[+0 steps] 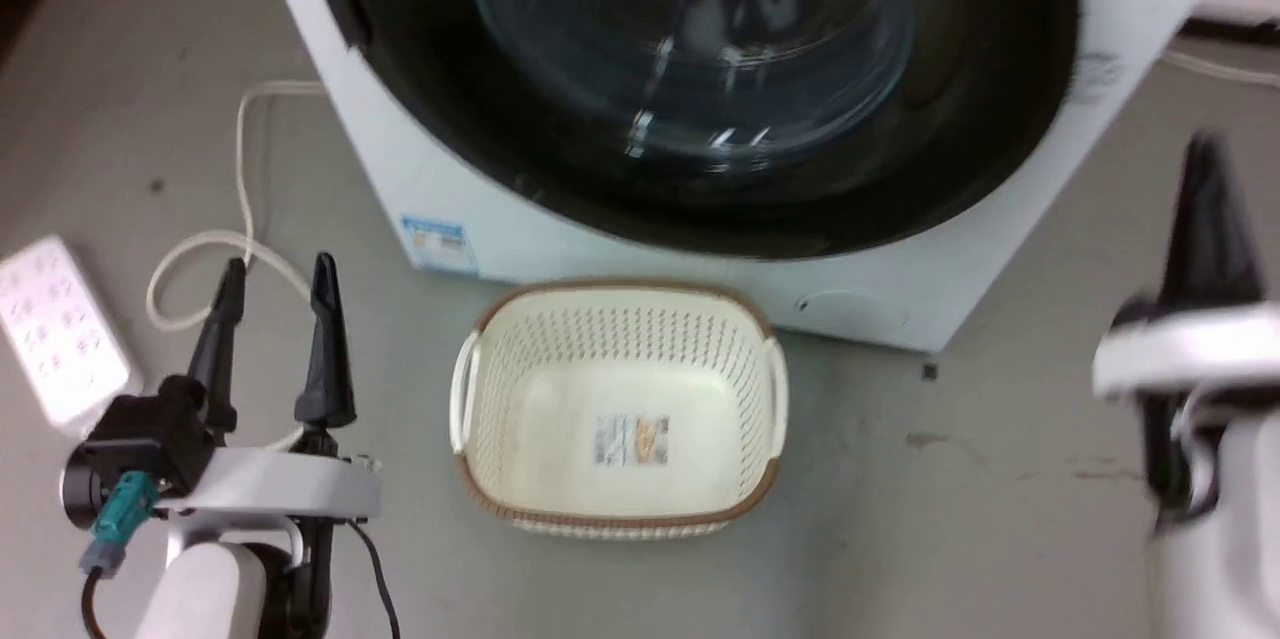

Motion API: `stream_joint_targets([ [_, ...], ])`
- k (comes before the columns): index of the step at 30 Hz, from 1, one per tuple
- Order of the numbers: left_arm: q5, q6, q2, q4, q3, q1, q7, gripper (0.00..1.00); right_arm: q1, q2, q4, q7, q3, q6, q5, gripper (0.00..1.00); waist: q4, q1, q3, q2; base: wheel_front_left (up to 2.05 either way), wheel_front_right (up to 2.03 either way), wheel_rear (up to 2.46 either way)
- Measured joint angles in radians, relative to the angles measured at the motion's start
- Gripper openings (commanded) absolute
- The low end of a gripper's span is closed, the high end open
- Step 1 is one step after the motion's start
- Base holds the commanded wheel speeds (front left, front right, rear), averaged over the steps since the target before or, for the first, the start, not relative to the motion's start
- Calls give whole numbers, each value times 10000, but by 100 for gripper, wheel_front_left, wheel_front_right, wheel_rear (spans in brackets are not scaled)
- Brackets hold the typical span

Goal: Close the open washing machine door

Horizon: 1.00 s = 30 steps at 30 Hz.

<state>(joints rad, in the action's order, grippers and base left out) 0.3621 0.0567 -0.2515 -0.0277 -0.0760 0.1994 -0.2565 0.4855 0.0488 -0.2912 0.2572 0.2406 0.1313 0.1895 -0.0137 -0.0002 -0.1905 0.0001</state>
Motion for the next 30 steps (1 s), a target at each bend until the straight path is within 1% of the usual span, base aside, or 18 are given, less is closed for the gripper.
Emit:
stream_joint_targets([
  [4, -6, -73, 31, -173, -75, -152, 0, 100, -1516, 6, 556, -12, -617, 0, -65, 0, 358, 0, 582, 0, 0, 0, 0],
  [7, -42, -81, 58, -349, -184, -193, 15, 100, -2507, -2, 886, -236, -1024, 0, -182, 0, 606, -1, 971, 0, 0, 0, 0],
  [15, -121, -69, 59, -807, -500, -325, 468, 100, -4188, -2, 1676, -932, -1664, 0, -489, 0, 1058, -1, 1684, 0, 0, 0, 0],
  [16, -176, -67, 52, -892, -573, -337, 594, 100, -4304, -2, 1730, -945, -1684, 0, -476, 14, 1081, 0, 1727, 0, 0, 0, 0],
  [17, -222, -63, 42, -980, -667, -337, 748, 100, -4407, -2, 1804, -976, -1699, 0, -476, 37, 1089, 1, 1761, 0, 0, 0, 0],
  [18, -278, -65, 36, -1041, -763, -340, 838, 100, -4489, 0, 1866, -1012, -1722, 0, -476, 100, 1089, 1, 1790, 0, 0, 0, 0],
  [24, -349, -58, 38, -1262, -995, -340, 988, 100, -4652, 0, 2144, -1145, -1735, 0, -477, 100, 1055, 2, 1864, 0, 0, 0, 0],
  [30, -328, -25, 44, -1394, -1014, -340, 1064, 100, -4660, 0, 2274, -1166, -1733, 0, -481, 100, 1016, 2, 1889, 0, 0, 0, 0],
])
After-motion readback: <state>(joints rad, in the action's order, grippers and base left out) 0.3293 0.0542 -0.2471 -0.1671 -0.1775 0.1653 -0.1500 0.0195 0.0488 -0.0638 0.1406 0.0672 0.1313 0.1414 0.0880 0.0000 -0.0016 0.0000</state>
